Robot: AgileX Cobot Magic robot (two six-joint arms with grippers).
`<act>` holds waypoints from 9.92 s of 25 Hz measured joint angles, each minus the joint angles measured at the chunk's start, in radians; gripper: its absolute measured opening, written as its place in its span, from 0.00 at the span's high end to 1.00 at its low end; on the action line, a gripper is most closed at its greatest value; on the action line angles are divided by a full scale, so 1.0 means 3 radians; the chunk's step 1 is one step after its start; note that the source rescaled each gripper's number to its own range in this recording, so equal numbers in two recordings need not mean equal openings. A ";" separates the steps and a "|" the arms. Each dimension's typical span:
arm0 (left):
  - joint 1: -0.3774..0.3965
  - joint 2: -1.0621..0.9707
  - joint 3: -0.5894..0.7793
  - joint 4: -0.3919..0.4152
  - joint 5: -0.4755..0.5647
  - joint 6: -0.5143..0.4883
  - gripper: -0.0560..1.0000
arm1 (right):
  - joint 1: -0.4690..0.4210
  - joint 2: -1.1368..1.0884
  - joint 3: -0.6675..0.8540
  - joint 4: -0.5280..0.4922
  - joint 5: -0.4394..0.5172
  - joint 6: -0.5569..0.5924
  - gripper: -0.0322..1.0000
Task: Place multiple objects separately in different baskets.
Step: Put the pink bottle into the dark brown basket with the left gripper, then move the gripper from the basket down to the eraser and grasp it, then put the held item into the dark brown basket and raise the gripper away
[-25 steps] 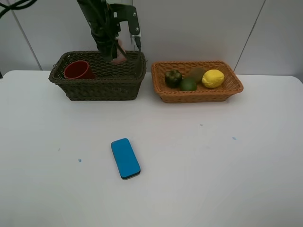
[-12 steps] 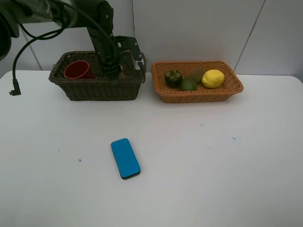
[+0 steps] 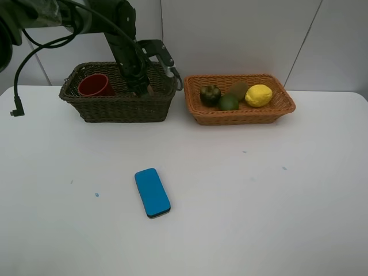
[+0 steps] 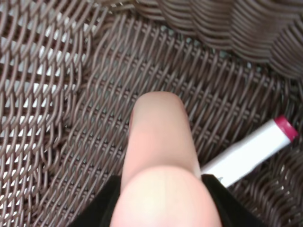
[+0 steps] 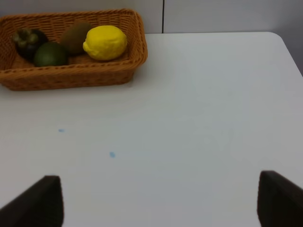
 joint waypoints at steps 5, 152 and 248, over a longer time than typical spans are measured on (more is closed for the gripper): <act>0.0000 0.0000 -0.0072 -0.0110 0.0003 -0.0026 0.56 | 0.0000 0.0000 0.0000 0.0000 0.0000 0.0000 0.12; -0.1129 -0.1237 0.3164 -0.0818 -0.0962 -0.5341 0.00 | 0.0000 0.0000 0.0000 0.0000 0.0000 0.0000 0.12; -0.0114 -0.1838 0.1445 0.0576 -0.0325 -0.3294 0.33 | 0.0000 0.0000 0.0000 0.0000 0.0000 0.0000 0.12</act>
